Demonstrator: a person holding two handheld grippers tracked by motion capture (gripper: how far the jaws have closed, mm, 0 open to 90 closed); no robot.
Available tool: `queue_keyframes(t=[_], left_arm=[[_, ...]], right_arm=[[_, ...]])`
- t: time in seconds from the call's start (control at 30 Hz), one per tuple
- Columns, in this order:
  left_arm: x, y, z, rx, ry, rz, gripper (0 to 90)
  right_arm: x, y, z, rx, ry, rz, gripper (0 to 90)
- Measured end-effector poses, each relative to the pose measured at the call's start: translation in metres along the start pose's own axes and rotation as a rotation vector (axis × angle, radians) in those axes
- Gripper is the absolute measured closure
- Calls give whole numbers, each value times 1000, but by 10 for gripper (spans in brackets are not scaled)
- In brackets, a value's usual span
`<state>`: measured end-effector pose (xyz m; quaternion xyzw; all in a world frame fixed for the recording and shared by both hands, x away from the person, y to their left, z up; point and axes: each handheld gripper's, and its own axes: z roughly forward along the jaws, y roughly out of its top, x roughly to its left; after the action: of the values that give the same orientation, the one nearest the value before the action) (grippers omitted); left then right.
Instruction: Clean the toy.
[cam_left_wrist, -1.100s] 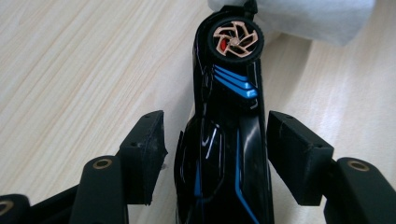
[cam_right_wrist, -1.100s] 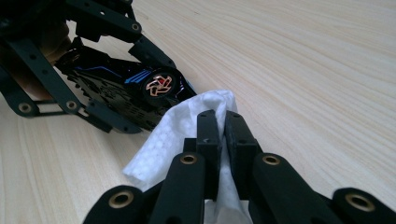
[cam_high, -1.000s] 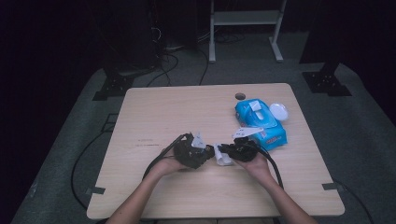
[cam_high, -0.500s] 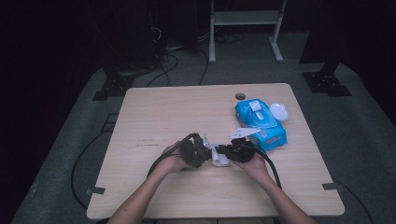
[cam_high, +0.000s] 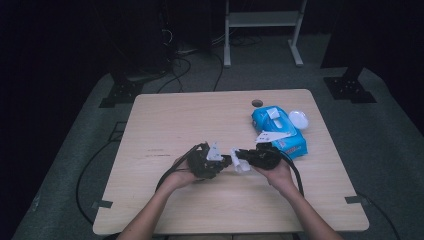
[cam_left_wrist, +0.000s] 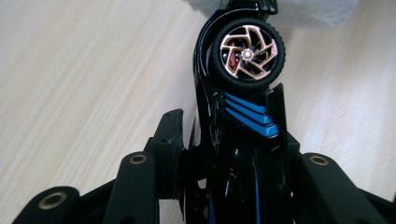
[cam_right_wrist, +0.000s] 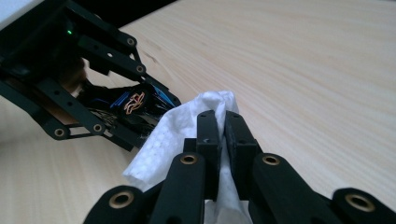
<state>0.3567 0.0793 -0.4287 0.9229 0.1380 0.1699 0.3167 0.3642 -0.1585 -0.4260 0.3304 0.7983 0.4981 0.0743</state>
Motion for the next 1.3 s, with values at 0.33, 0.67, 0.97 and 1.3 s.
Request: queue_keyframes(t=[0.33,0.67,0.97,1.3], left_arm=[[-9,4,-15,-110,14,71,572],[-4,1,-20,-187,-6,17,643],[-7,1,-20,-185,-7,31,644],[-5,1,-20,-188,-13,23,644]], right_arm=[[28,26,-21,-67,83,-74,855],[23,21,-15,-30,80,-62,854],[34,26,-7,-33,107,-92,854],[15,13,-6,-6,82,-17,855]])
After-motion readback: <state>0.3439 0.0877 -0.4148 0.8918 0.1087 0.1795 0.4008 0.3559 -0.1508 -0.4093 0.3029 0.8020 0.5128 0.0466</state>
